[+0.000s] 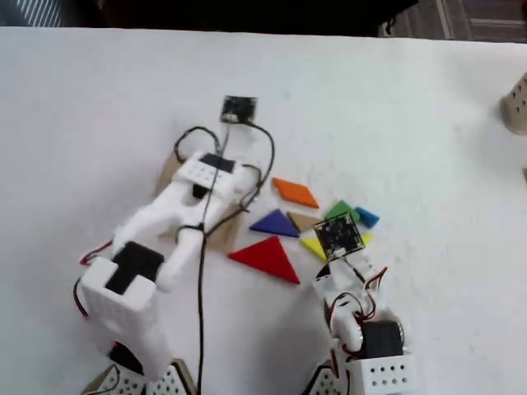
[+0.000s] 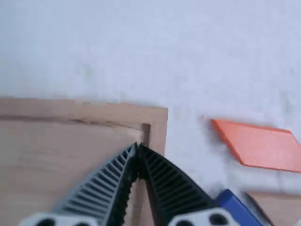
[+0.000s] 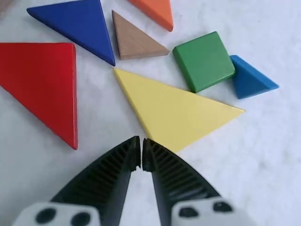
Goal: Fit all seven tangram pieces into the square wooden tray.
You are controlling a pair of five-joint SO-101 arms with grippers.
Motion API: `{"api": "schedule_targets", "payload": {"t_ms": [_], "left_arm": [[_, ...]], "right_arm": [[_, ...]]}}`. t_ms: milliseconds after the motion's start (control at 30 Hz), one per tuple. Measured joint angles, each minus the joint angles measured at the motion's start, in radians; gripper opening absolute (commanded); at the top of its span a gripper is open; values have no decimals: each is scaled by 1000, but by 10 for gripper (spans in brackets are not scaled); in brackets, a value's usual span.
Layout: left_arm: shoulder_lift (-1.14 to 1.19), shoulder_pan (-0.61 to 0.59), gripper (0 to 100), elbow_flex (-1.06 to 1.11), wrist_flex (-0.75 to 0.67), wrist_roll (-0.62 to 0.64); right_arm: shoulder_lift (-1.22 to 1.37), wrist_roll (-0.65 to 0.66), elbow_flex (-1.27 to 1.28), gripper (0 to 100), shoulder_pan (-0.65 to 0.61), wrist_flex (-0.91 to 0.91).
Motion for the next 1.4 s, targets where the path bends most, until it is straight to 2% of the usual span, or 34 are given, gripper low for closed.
{"api": "schedule_targets", "payload": {"t_ms": [100,233,467,800,1067,1400], "left_arm": [[0,29,24,0,0,0],[-3,5,24,0,0,0],[-106,-135,24,35,28,0],[-115,-334,24,167,40,0],[-153,-345,24,181,253,0],[-153,-414,24,180,330,0]], "right_arm": [[0,0,0,21,0,0],[0,0,0,21,0,0],[0,0,0,21,0,0],[0,0,0,21,0,0],[0,0,0,21,0,0],[0,0,0,21,0,0]]}}
